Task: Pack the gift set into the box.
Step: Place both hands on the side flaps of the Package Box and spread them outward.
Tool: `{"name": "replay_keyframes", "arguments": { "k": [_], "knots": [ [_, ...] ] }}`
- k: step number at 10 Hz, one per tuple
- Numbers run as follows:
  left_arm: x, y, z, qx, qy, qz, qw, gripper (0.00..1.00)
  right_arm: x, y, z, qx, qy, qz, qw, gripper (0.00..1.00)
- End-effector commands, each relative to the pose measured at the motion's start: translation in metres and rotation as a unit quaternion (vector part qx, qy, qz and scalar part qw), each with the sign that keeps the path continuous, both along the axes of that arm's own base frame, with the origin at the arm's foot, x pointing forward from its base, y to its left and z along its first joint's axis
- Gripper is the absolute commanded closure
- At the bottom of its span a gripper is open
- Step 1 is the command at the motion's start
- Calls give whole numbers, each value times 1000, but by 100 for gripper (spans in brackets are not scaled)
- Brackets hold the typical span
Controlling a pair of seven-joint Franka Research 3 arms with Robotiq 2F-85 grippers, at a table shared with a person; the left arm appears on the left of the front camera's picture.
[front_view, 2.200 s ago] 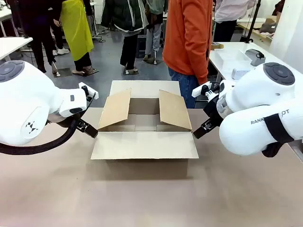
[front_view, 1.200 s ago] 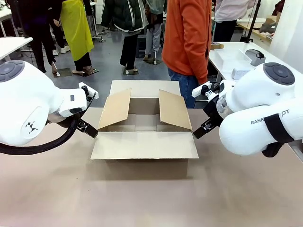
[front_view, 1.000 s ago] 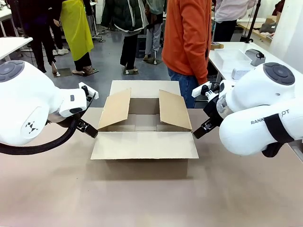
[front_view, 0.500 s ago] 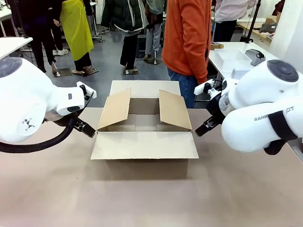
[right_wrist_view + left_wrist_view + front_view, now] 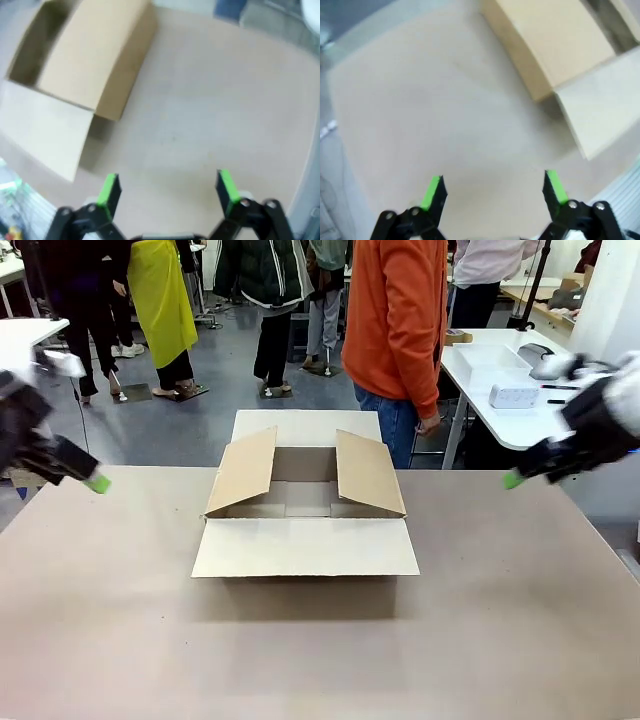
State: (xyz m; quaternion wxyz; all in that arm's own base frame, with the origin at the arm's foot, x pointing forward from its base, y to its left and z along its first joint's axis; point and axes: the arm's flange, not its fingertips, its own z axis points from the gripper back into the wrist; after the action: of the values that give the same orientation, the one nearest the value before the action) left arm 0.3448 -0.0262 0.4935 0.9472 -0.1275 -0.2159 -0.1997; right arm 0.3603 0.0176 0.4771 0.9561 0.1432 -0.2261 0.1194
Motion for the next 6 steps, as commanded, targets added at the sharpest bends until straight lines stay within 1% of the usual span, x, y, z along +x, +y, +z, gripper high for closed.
{"name": "replay_keyframes", "arguments": {
  "k": [1, 2, 3, 4, 5, 6],
  "knots": [
    [-35, 74, -10, -167, 56, 40, 984, 0, -27, -87, 11, 188, 24, -110, 976, 0],
    [-37, 128, -18, -279, 71, 32, 957, 0, -33, -140, 11, 307, 35, -123, 943, 0],
    [-37, 190, -39, -398, 77, 67, 912, 0, -41, -193, -3, 410, 40, -160, 897, 0],
    [-44, 229, -64, -459, 73, 107, 879, 0, -49, -224, -22, 464, 35, -188, 865, 0],
    [-48, 256, -87, -503, 59, 134, 852, 0, -56, -245, -41, 506, 12, -206, 837, 0],
    [-51, 273, -103, -508, 43, 172, 843, 0, -68, -200, -7, 310, 47, -141, 939, 0]
  ]
}}
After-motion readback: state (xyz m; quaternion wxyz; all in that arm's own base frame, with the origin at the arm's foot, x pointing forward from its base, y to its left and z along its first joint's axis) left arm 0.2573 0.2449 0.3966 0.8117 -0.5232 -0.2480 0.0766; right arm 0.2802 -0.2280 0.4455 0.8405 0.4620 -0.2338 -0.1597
